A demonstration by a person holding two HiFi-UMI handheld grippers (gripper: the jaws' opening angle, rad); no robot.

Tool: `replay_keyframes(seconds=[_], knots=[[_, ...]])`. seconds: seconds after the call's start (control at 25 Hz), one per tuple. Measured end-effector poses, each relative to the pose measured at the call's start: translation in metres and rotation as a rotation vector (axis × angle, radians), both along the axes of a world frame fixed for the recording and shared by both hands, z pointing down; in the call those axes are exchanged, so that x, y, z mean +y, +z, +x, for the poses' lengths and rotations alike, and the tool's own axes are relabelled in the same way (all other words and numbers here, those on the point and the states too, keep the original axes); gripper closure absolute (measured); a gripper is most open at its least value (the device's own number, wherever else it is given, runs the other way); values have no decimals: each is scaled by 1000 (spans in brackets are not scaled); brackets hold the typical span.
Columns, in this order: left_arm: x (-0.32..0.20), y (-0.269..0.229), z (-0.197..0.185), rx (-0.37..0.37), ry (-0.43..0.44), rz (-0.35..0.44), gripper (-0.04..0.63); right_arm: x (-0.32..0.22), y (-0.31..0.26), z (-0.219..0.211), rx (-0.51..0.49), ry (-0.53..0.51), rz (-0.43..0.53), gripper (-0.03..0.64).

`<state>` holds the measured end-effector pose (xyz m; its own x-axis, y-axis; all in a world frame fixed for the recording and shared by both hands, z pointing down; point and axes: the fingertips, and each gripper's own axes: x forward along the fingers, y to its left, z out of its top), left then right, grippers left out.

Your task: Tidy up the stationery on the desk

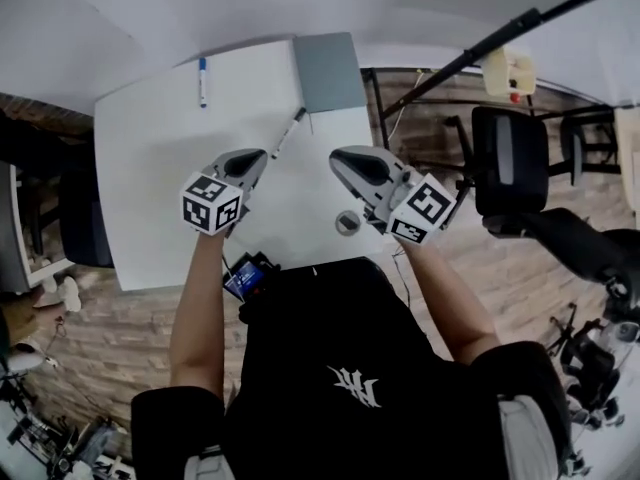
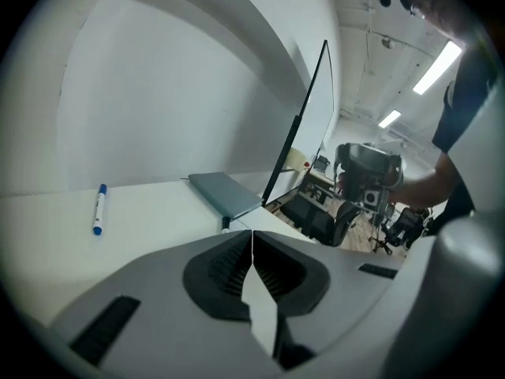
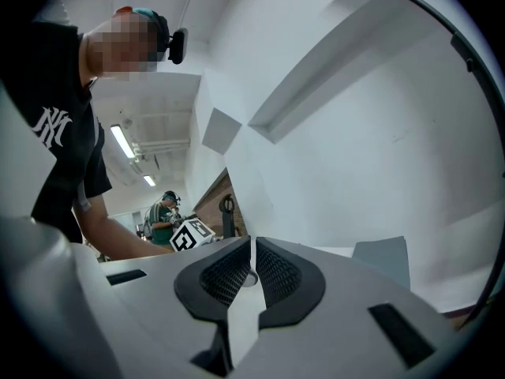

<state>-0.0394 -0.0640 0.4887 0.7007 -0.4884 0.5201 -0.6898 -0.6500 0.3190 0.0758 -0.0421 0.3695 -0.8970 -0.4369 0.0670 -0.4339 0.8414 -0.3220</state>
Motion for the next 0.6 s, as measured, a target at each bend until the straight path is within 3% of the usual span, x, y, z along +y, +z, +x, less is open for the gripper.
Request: replay_keyframes(seconds=[0.12,0.2,0.6], knots=[[-2,26,6,-95,23,-20,577,6,15,-11,41,8,-15,575],[-6,40,12,-135,31,-40,506,12,22,-17,66,4,-25,575],[-33,97,31,-338,87,-147,471,22,46,-6,133,78,-80,575]])
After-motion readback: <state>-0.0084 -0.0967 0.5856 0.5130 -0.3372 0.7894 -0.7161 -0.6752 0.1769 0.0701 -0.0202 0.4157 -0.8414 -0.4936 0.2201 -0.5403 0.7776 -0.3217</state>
